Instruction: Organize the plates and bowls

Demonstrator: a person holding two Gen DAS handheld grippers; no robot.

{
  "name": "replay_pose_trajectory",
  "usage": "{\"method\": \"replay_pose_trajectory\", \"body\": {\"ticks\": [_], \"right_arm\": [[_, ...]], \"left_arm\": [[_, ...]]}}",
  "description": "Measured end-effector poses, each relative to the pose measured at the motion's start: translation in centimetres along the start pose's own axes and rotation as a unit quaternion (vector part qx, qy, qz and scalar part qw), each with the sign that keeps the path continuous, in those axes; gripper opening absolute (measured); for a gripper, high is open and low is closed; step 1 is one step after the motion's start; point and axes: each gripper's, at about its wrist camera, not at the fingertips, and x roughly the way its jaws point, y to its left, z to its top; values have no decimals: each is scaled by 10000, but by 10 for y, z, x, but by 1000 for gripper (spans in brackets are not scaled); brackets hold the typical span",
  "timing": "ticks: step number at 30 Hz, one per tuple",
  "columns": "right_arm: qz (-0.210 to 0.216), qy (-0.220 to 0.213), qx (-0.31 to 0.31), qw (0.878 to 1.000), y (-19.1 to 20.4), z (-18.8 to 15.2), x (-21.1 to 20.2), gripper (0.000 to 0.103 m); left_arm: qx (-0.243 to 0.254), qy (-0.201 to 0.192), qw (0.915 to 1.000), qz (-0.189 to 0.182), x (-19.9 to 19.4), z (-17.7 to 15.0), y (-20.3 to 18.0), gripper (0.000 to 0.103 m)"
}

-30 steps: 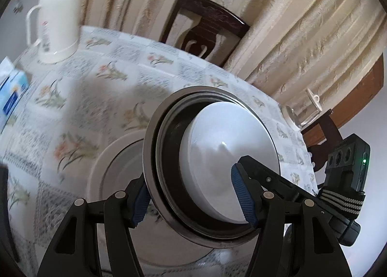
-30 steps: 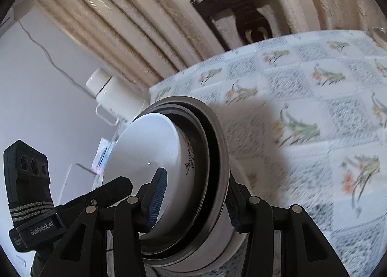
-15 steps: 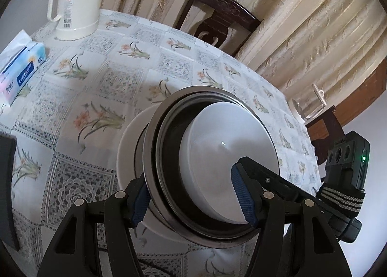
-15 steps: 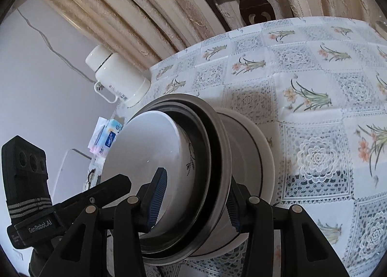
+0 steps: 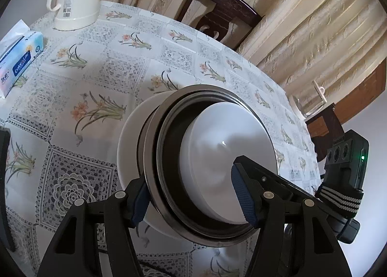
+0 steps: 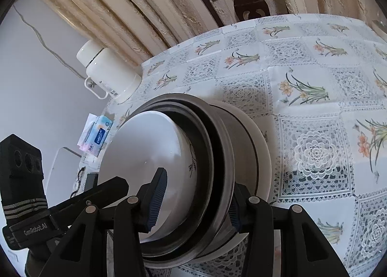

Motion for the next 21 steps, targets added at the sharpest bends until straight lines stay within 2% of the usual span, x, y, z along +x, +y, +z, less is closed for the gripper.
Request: {"method": "replay_pose_trajectory", "body": {"ticks": [9,21], "right_arm": [[-56,-2,-6,10000,-5,1,5,49],[-162,-98,-217,9996,-2,1,9,50]], "left_arm": [[-52,121,9999,-13,13,3,3,64],[32,56,10000,29,14,7,3,64]]}}
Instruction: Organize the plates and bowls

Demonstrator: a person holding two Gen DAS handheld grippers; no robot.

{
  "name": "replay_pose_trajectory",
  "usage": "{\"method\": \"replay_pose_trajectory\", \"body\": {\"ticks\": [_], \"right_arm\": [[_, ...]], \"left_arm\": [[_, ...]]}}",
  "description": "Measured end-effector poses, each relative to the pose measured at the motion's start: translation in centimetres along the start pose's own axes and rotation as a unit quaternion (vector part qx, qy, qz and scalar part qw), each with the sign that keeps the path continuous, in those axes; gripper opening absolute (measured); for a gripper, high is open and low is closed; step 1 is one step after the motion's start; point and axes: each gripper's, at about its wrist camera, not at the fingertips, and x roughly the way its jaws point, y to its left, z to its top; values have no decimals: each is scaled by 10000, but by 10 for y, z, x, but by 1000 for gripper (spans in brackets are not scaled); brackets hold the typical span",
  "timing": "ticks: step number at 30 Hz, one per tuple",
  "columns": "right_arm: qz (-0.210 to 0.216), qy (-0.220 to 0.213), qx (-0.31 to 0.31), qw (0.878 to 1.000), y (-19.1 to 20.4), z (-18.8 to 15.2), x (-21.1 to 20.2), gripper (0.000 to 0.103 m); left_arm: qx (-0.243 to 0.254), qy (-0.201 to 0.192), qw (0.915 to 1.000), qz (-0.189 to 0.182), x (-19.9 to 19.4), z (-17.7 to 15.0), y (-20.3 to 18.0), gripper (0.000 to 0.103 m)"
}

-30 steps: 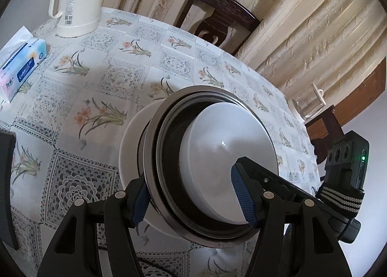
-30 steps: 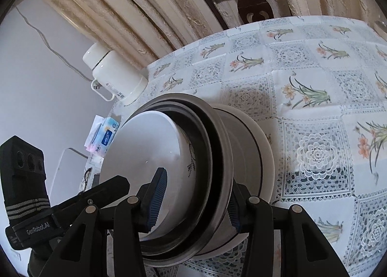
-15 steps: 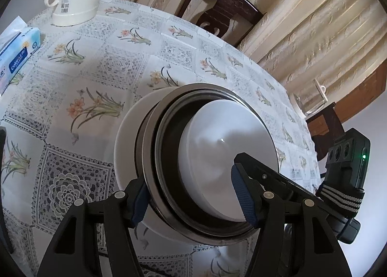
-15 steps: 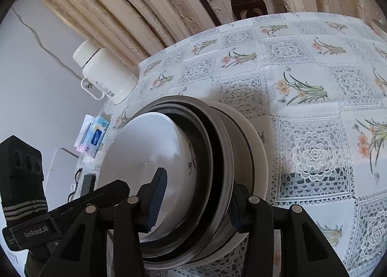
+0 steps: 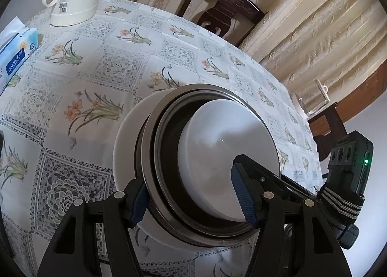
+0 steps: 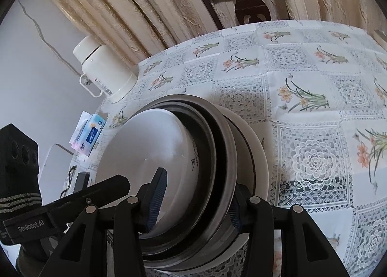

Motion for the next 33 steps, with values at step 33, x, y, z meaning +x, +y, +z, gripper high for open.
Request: {"method": "replay_pose_trajectory", "body": {"ticks": [33], "right_arm": [[557,-427,469,9964,-15,-1,-22,56]], "left_arm": [[128,-31,9999,22,0,-1,-2,67]]}}
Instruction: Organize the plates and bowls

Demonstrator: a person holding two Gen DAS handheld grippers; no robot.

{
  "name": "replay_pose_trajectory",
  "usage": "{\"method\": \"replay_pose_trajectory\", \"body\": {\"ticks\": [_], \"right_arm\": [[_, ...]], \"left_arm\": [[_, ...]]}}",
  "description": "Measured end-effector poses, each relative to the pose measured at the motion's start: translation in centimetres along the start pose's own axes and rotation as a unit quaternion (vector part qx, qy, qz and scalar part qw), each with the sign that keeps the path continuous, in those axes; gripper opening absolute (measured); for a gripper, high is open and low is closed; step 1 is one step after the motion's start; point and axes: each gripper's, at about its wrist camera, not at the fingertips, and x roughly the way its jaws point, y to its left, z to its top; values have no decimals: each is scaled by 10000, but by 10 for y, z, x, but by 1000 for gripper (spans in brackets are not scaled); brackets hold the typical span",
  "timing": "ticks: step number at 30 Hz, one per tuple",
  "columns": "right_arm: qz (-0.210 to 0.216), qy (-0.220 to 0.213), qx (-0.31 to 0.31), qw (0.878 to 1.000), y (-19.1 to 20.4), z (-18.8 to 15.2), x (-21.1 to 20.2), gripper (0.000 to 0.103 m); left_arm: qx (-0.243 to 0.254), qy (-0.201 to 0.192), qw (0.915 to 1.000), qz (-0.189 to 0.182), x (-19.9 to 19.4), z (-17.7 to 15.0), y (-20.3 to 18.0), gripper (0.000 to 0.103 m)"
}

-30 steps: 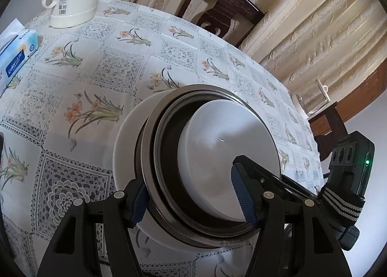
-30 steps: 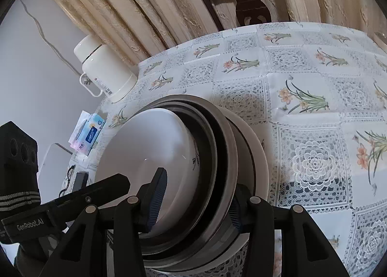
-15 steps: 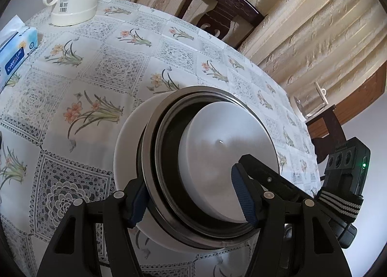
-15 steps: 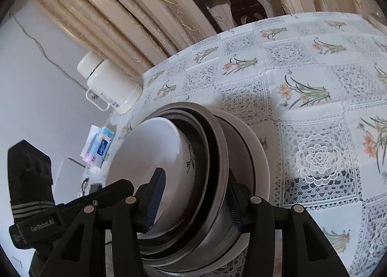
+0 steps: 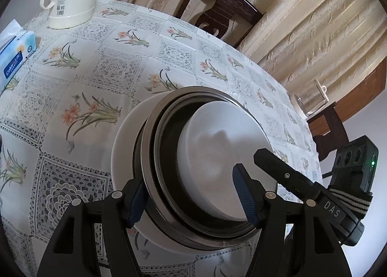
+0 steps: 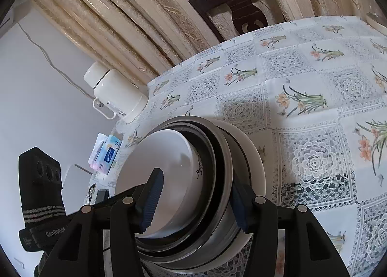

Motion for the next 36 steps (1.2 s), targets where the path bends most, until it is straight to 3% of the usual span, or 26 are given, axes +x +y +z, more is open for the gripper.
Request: {"method": "replay_pose_trajectory", "body": {"ticks": [17,23,29,36], "right_arm": [[-177,-163,-248,9994,3,-4,-5,57],[-258,-248,-282,9990,1,-4,-9,58],[-306,-280,-308,9987,1,-7,-12,59],[-323,-315,-323,9985,2,-13,-16,61]], "left_arm": [[445,-128,9986,263,6,-6,-14,71],[669,-407,9958,482,0,-12,-17,72],[1056,-795,9872,887,-12,-18,-24,73],[1232,-956,9830,969,-19,-25,-29,75]]}}
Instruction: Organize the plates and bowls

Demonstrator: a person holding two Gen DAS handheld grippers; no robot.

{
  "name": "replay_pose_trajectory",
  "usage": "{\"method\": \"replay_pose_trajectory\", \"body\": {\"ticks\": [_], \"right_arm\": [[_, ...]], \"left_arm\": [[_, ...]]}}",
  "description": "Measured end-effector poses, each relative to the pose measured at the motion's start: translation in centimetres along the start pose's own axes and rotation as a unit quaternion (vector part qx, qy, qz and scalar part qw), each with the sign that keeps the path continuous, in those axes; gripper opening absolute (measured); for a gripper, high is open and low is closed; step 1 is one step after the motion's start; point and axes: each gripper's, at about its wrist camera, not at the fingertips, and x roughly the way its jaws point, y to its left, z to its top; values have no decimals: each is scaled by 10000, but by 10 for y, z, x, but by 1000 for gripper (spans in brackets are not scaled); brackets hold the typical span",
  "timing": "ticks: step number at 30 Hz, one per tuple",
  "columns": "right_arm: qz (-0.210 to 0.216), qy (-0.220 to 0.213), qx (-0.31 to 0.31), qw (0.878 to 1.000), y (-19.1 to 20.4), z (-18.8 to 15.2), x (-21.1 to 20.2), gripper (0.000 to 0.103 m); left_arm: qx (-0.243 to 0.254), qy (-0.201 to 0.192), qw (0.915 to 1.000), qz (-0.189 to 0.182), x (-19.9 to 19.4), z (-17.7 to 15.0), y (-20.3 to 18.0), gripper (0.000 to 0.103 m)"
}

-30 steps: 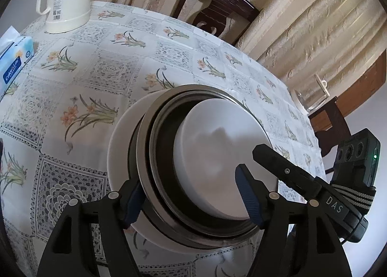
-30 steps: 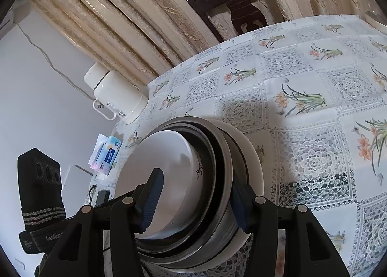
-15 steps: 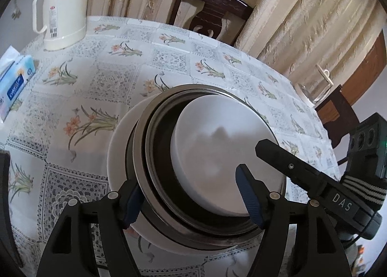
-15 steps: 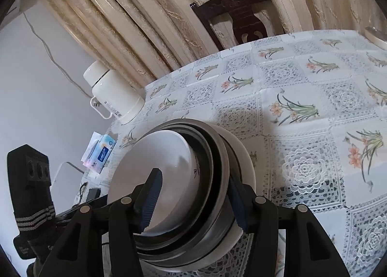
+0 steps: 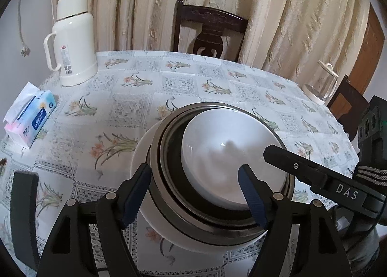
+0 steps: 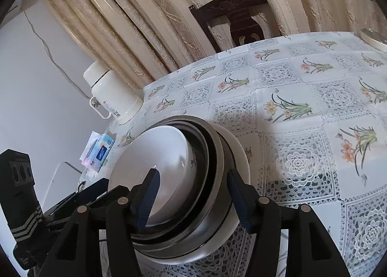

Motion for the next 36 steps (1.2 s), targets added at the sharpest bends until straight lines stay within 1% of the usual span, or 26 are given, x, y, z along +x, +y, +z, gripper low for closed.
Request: {"method": "replay_pose_trajectory", "body": {"ticks": [4,8,11,14,18,20,21,22,24,26,29,32,34,36], "right_arm": [[-54,-59,-14,10000,-1,-2,-5,62],[-133,-158,-82,9998,0,-4,-11,64],[-159,-243,-149,9995,2,-6,-17,69],[-238,-368,-261,9987,6,-9,-24,74],[-438,-727,-531,9950,13,-16,-39,87],[-566,-967,-707,9912,18,-19,-48,96],[-610,-1105,-790,9888,20,-21,-53,103],[-642,-1290,-884,9856,23,-24,-59,103],[-719,-1519,-983,9809,26,-27,-66,103],[-777,-1638,-1010,9782,26,-29,-72,103],[-739,-1606,-970,9795,21,-31,-73,103],[-575,-1347,-843,9856,10,-34,-70,103],[-860,-1430,-886,9820,8,-40,-72,103],[-1362,-1823,-1234,9659,17,-50,-80,103]], "left_arm": [[96,-161,9998,113,-7,-1,-2,75],[269,-467,9979,352,-20,-4,-8,76],[350,-681,9958,505,-29,-6,-10,82],[365,-822,9941,611,-36,-9,-11,84],[283,-960,9925,703,-45,-16,-8,92],[267,-1052,9909,800,-50,-20,-8,95],[263,-1102,9897,873,-53,-22,-9,97],[261,-1173,9879,982,-57,-25,-10,98],[248,-1277,9848,1147,-62,-28,-11,101],[200,-1387,9811,1336,-68,-33,-11,101],[139,-1457,9764,1588,-71,-41,-10,102],[159,-1423,9726,1830,-70,-50,-12,102],[232,-1390,9697,1995,-68,-57,-14,102],[301,-1360,9672,2125,-66,-64,-15,102]]}}
